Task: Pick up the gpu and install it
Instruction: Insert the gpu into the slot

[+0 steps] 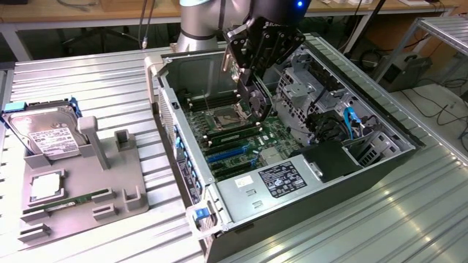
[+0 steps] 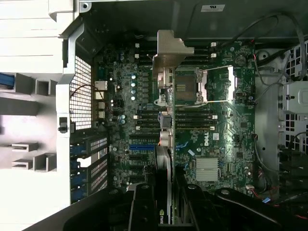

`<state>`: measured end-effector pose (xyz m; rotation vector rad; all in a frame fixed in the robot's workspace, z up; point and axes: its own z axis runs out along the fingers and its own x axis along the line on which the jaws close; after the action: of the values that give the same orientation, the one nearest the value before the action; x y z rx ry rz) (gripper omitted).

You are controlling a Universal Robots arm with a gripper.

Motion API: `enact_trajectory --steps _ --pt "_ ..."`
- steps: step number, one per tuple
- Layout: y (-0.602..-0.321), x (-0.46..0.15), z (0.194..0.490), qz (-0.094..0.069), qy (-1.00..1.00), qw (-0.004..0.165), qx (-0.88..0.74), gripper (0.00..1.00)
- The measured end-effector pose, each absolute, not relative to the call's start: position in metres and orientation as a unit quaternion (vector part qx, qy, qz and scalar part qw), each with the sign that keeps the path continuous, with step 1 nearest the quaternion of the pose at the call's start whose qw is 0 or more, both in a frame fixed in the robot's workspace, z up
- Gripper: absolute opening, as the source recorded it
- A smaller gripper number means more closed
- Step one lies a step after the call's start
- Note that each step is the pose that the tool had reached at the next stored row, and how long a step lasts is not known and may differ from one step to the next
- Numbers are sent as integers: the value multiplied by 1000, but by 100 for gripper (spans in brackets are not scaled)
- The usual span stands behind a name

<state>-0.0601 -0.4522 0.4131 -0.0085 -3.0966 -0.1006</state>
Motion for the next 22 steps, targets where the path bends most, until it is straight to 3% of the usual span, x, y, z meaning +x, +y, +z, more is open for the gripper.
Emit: enact_trajectory --steps 9,22 --pt "-452 -60 413 -32 -999 22 4 26" --pt "-452 -60 412 -29 -989 26 145 26"
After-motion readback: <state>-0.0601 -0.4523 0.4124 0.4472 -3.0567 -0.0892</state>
